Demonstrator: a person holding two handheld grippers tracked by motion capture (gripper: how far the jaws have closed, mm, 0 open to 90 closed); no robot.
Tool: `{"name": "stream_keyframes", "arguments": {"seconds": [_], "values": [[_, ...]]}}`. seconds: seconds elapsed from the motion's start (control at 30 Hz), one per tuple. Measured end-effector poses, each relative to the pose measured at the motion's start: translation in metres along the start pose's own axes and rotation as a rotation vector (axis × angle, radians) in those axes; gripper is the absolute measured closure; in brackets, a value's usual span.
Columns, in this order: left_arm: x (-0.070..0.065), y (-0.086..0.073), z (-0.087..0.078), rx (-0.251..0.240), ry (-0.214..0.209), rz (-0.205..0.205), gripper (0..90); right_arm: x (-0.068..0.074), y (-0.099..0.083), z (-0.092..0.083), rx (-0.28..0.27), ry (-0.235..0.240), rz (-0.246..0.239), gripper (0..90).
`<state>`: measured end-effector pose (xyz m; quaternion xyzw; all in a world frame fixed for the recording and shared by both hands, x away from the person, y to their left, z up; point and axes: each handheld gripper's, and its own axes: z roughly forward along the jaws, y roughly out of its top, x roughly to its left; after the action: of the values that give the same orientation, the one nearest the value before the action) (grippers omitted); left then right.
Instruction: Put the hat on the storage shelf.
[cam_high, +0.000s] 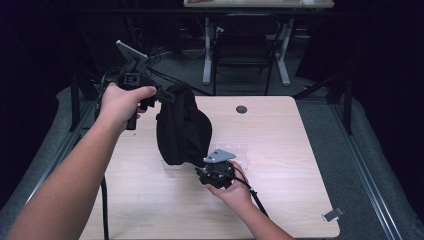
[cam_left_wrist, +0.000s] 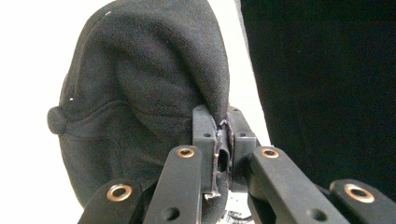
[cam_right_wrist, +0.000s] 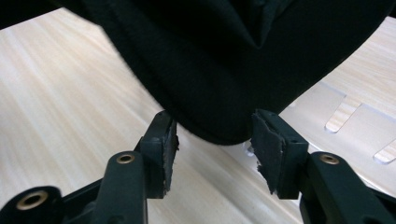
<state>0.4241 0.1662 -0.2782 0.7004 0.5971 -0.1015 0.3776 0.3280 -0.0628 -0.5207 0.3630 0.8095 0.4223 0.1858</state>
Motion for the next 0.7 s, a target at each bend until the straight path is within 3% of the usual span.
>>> {"name": "stream_keyframes", "arguments": {"seconds": [0.23,0.43,0.57,0.7], "values": [[0.0,0.0,-0.001,0.005,0.004,0.013,85.6,-0.003,0.0,0.003,0.004,-0.011,0.009,52.5],[-0.002,-0.001,-0.001,0.004,-0.002,0.007,85.6,-0.005,0.0,0.0,0.012,0.023,0.021,60.2],[-0.005,-0.001,-0.001,0.003,-0.006,0.008,85.5,-0.008,0.0,-0.002,0.007,0.037,0.043,61.7],[-0.008,0.0,0.001,0.012,-0.005,0.02,85.5,-0.015,-0.001,-0.004,0.018,0.07,0.102,63.7]]}}
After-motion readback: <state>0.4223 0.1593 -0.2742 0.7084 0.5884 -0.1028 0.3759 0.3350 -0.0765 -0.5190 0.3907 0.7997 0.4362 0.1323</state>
